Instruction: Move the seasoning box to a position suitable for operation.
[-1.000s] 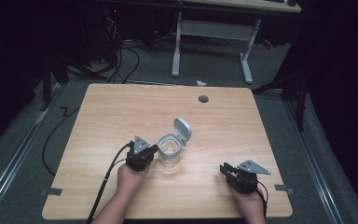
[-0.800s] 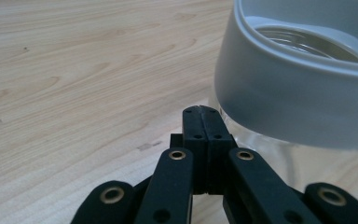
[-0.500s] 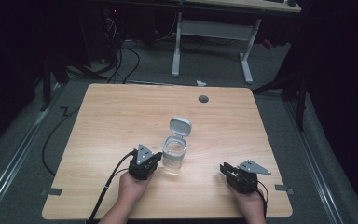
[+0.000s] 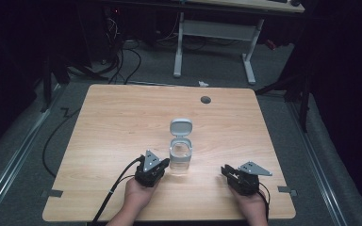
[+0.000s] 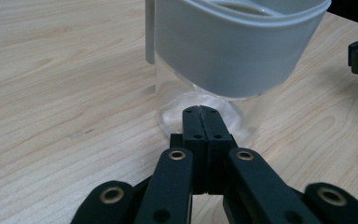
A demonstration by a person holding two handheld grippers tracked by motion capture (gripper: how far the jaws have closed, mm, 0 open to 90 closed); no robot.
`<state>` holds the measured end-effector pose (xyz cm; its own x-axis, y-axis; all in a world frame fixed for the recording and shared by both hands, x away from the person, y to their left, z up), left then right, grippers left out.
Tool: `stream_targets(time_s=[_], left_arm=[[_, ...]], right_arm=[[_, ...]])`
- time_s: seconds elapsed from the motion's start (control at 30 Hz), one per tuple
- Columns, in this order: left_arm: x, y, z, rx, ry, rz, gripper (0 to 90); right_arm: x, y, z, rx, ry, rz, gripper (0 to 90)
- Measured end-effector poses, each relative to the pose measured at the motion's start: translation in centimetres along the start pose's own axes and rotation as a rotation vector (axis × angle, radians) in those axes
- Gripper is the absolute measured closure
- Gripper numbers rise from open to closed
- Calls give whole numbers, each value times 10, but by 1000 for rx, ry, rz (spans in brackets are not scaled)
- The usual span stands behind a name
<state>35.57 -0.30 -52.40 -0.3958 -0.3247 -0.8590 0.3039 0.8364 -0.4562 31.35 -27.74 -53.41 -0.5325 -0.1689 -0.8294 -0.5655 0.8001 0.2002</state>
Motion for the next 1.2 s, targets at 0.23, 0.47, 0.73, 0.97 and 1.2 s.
stream_targets(time_s=[0.23, 0.47, 0.73, 0.97, 1.2], left_arm=[[2, 2, -7, -3, -2, -9, 892], [9, 6, -11, -9, 1, -13, 882], [12, -2, -11, 24, 23, -10, 883], [15, -2, -7, 24, 34, -10, 883], [18, -3, -11, 42, 15, 5, 883]], right_arm=[[-1, 3, 2, -7, 5, -8, 757], [-10, 12, 9, -44, -18, -5, 791], [-47, 17, 30, -45, -25, -57, 899], [-82, 15, 53, -38, -46, -71, 900], [-107, 14, 69, -30, -67, -75, 899]])
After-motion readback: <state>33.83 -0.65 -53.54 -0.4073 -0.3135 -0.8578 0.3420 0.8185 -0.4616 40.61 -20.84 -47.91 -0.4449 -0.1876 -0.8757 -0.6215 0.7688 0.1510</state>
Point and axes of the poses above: each handheld gripper's, and its own axes: z roughly forward along the jaws, x roughly out of its underside, y roughly to its left, the point moved 2 cm from there along z, roughly forward along the jaws, and after that the axes turned 12 degrees about -x, right-handed, at the moved point
